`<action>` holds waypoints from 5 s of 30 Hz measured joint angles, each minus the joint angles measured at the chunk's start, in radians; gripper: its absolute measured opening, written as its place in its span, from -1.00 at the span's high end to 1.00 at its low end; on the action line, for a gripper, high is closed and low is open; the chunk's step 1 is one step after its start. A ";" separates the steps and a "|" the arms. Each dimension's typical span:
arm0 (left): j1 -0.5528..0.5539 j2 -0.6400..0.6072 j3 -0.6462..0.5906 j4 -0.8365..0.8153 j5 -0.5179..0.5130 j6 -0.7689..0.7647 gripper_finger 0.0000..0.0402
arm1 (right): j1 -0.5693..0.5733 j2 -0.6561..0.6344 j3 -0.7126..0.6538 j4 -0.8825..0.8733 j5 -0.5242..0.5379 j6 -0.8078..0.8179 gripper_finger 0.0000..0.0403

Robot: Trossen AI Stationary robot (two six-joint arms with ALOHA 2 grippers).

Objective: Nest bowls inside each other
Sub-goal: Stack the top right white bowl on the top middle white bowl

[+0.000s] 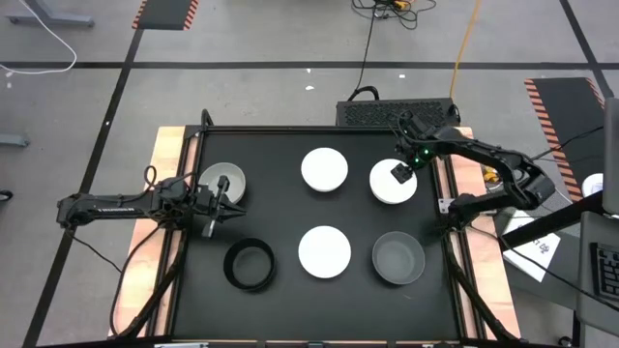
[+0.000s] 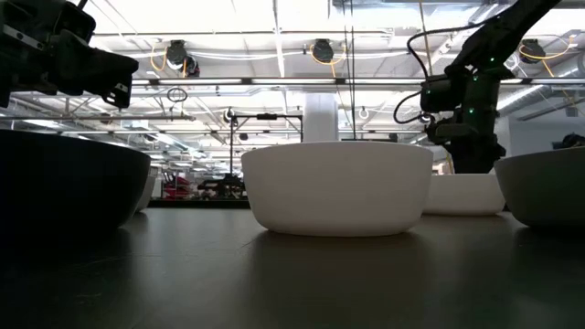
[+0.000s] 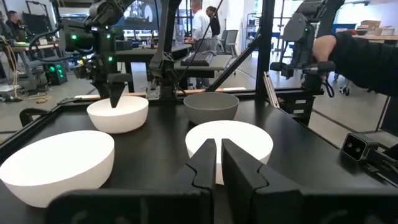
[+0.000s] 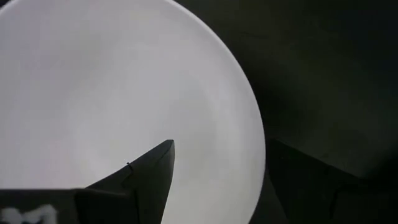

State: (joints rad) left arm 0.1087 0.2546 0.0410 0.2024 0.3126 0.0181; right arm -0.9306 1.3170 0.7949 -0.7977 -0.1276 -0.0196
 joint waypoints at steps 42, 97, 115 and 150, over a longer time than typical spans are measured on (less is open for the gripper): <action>0.000 0.000 0.000 -0.028 0.000 0.001 0.87 | 0.000 0.006 0.000 0.004 0.000 -0.031 0.36; 0.000 0.000 0.000 -0.042 0.000 -0.023 0.87 | 0.015 -0.059 0.151 -0.057 0.002 -0.094 1.00; 0.000 0.000 0.000 -0.050 0.000 -0.023 0.87 | 0.136 -0.059 0.406 -0.135 -0.008 -0.045 1.00; 0.000 0.000 0.000 -0.043 0.001 -0.031 0.87 | 0.167 -0.495 0.075 0.438 -0.346 0.182 1.00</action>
State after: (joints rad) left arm 0.1086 0.2543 0.0410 0.1598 0.3134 -0.0132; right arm -0.7635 0.8218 0.8701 -0.3593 -0.4738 0.1625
